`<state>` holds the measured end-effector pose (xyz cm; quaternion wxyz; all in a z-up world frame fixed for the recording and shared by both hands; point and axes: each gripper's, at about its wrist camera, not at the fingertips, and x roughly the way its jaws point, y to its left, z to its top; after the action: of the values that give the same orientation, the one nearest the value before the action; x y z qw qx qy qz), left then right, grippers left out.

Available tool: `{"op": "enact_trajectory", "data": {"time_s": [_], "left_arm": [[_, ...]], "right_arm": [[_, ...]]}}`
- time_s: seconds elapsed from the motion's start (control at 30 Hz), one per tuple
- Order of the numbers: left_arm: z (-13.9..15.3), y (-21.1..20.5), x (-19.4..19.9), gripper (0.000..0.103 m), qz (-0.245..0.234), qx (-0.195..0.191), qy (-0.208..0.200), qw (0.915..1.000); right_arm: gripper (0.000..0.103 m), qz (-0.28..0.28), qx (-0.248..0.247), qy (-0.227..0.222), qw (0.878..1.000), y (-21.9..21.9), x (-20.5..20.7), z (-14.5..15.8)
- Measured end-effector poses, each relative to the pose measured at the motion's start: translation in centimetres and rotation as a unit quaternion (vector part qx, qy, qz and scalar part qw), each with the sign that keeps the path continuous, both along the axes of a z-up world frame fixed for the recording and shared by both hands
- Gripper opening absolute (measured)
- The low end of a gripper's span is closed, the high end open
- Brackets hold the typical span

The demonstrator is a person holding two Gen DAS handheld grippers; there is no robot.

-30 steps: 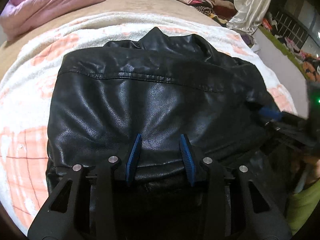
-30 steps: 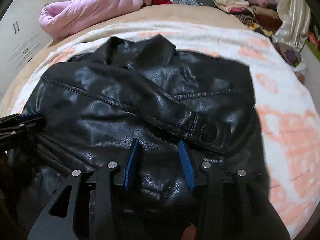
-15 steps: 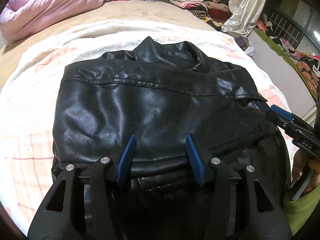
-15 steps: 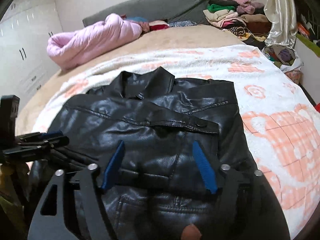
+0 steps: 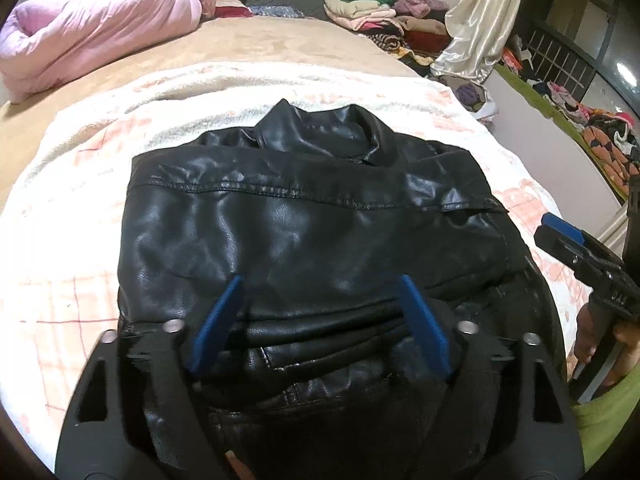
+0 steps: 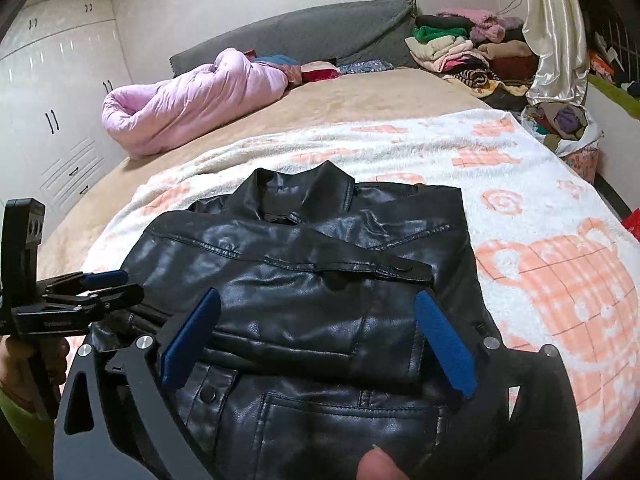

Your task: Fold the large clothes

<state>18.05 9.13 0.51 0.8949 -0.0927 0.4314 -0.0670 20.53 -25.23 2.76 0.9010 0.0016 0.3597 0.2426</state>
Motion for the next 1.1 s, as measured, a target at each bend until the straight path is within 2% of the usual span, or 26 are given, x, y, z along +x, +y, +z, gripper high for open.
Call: {"op": "enact_trajectory", "data": {"time_s": [0.17,0.63,1.1], "left_arm": [[0.4,0.2,-0.2,0.093,0.008,0.001,-0.005,1.0000],[1.4,0.7,-1.7,0.093,0.016,-0.015,-0.009,0.9997],[3.8,0.1,-5.0,0.093,0.021,-0.019,-0.043,0.9987]], "right_arm": [[0.099,0.001,-0.002,-0.006,1.000,0.1,-0.6,0.5],[0.099,0.007,-0.001,-0.027,1.000,0.4,-2.6,2.2],[0.099,0.023,-0.005,-0.046,0.999,0.6,-5.4,3.9]]}}
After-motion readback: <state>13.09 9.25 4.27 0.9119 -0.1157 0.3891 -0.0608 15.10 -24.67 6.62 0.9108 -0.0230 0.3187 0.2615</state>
